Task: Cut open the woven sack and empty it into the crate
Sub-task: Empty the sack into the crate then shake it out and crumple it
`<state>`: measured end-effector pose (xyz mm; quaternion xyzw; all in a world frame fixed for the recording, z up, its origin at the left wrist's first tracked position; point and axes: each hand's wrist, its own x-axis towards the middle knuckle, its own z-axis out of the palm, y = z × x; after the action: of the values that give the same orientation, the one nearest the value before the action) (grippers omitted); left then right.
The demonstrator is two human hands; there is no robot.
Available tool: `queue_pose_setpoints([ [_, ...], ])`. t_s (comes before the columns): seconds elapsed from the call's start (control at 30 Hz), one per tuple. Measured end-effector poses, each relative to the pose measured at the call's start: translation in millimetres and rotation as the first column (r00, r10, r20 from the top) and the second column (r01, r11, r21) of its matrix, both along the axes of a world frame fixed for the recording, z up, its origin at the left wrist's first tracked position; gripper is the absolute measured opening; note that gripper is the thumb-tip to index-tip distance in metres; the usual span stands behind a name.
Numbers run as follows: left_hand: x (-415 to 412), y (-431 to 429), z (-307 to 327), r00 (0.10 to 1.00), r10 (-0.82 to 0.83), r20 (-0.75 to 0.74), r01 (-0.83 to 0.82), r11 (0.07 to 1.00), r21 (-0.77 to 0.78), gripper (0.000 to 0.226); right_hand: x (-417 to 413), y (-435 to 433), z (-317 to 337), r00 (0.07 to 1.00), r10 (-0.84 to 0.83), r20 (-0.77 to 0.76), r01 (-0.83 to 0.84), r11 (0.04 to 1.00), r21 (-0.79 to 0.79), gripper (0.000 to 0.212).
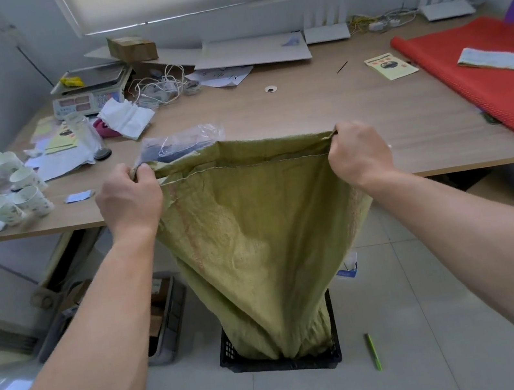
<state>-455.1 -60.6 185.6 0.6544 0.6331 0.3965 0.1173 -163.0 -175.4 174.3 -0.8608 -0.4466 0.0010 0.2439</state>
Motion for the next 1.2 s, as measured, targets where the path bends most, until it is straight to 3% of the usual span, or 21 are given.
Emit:
queue_pose_setpoints([
  [0.1, -3.6, 7.9, 7.2, 1.0, 0.014, 0.014, -0.014, 1.0, 0.028, 0.034, 0.0, 5.1, 9.6, 1.0, -0.006, 0.003, 0.006, 0.999, 0.036, 0.018],
  [0.27, -3.6, 0.8, -5.2, 1.0, 0.002, -0.02, -0.003, 0.997, -0.073, 0.034, -7.6, 0.5, 0.0, 1.0, 0.001, -0.026, -0.002, 1.0, -0.022, 0.021],
  [0.43, -16.2, 10.1, 20.9, 1.0, 0.023, 0.016, -0.024, 0.999, 0.039, 0.036, -3.8, 7.4, 22.8, 1.0, -0.002, -0.014, 0.003, 0.996, 0.085, 0.018],
  [0.57, -17.2, 3.9, 10.9, 0.997, -0.028, -0.077, 0.025, 0.999, -0.036, 0.038, -7.7, 3.6, 21.0, 0.999, 0.017, -0.048, -0.019, 0.999, -0.038, 0.023],
  [0.8, -12.9, 6.3, 44.3, 0.999, 0.027, 0.025, -0.029, 0.998, 0.057, 0.039, -4.6, 6.6, 52.9, 1.0, 0.029, -0.005, -0.029, 0.998, 0.054, 0.021],
  [0.93, -11.8, 2.5, 28.0, 0.998, 0.042, 0.035, -0.043, 0.999, 0.006, 0.037, -9.6, -0.3, 44.1, 1.0, 0.008, -0.001, -0.008, 1.0, 0.023, 0.022],
  [1.2, 1.2, -0.4, 56.6, 0.998, 0.012, 0.054, -0.016, 0.996, 0.085, 0.035, -2.6, 0.6, 60.1, 1.0, -0.015, 0.017, 0.014, 0.999, 0.035, 0.015],
])
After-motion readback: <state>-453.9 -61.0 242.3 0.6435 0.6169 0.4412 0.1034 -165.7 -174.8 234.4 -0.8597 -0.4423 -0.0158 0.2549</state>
